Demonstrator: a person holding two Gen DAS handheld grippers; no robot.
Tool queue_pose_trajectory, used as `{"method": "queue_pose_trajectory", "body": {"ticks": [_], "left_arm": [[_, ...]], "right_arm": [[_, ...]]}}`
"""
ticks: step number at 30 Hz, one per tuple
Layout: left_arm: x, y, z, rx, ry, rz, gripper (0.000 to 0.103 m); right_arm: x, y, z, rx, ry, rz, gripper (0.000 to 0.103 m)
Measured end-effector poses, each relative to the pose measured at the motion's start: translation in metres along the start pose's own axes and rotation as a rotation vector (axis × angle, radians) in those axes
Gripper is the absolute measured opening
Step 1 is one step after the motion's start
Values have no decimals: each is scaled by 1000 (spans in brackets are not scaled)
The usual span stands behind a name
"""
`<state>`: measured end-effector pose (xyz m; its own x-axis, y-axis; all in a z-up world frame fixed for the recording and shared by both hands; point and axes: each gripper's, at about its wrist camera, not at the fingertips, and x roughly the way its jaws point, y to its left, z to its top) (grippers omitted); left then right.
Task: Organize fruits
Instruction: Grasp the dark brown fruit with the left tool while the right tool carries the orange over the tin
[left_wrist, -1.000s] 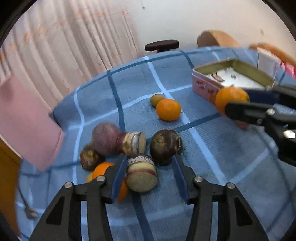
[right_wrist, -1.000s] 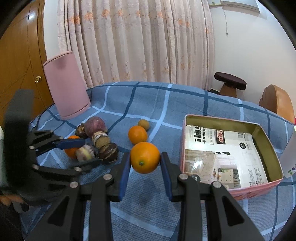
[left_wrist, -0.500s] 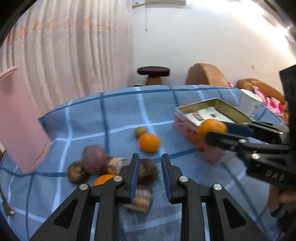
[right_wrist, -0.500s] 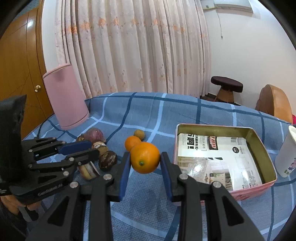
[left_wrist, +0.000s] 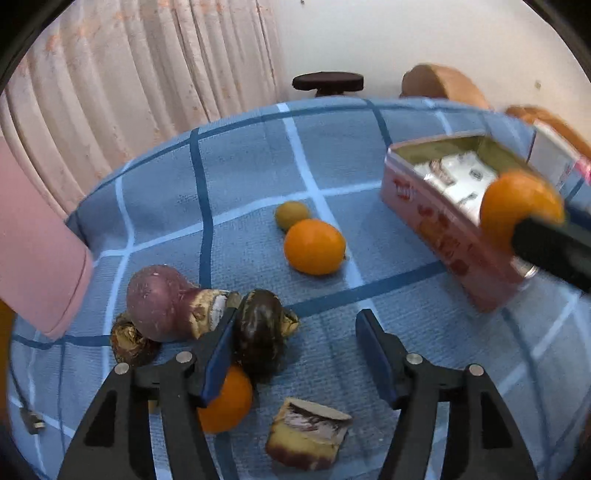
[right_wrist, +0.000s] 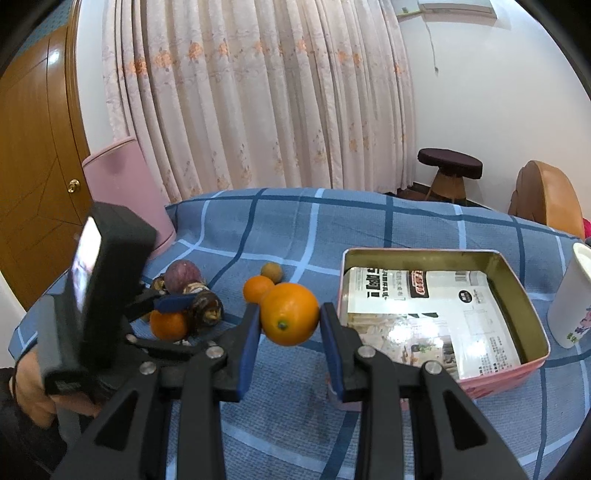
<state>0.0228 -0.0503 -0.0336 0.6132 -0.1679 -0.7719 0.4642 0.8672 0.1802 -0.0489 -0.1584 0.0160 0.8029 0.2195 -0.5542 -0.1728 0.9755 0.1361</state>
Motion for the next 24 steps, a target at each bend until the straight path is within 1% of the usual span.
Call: {"method": "queue_pose_trajectory", "body": {"ticks": [1,2,3,4,5,6,7,10,11,14,16,17,18,20,21,24], "left_arm": [[1,-2,-1,15,-7,17,61],[2,-4,-2,20,-15,37,48],[1,0,-3,-3,-31,46,40],[-1,8,-2,-24,-39,31,33],[-1,18,-1,-79,-43,-33,33],[0,22,-1,-109,-48,-53,33],[1,24,-1,-124,-54,-61,33],[0,19,-1,-104,-77,-31,33],[-3,17,-1,-101,-90,-35,33],[-23,12,4,-120,-184,-60,33],[-33,6,9,-135,-220,-74,33],[-37,2,12,-143,-237,-93,33],[-42,-5,16,-145,-254,-117,33],[-50,-21,23,-130,-280,-159,33],[-54,-35,28,-108,-300,-183,33],[-56,-65,43,-58,-322,-222,33]], "right_arm": [[0,0,0,0,-2,-4,35],[-1,-1,1,2,-4,-6,35],[-1,-3,1,9,-8,-7,35],[-2,-5,1,14,-11,-5,35],[-2,-6,2,19,-14,-5,35],[-3,-7,2,22,-17,-7,35],[-3,-8,2,25,-19,-9,35],[-4,-11,3,32,-26,-13,35],[-5,-12,3,33,-28,-15,35],[-10,-17,5,37,-43,-27,35],[-16,-23,7,34,-63,-62,35],[-18,-28,8,33,-73,-90,35],[-20,-35,8,38,-77,-118,35],[-21,-50,7,61,-67,-147,36],[-20,-58,6,77,-58,-156,36],[-18,-88,3,143,-32,-162,36]]}}
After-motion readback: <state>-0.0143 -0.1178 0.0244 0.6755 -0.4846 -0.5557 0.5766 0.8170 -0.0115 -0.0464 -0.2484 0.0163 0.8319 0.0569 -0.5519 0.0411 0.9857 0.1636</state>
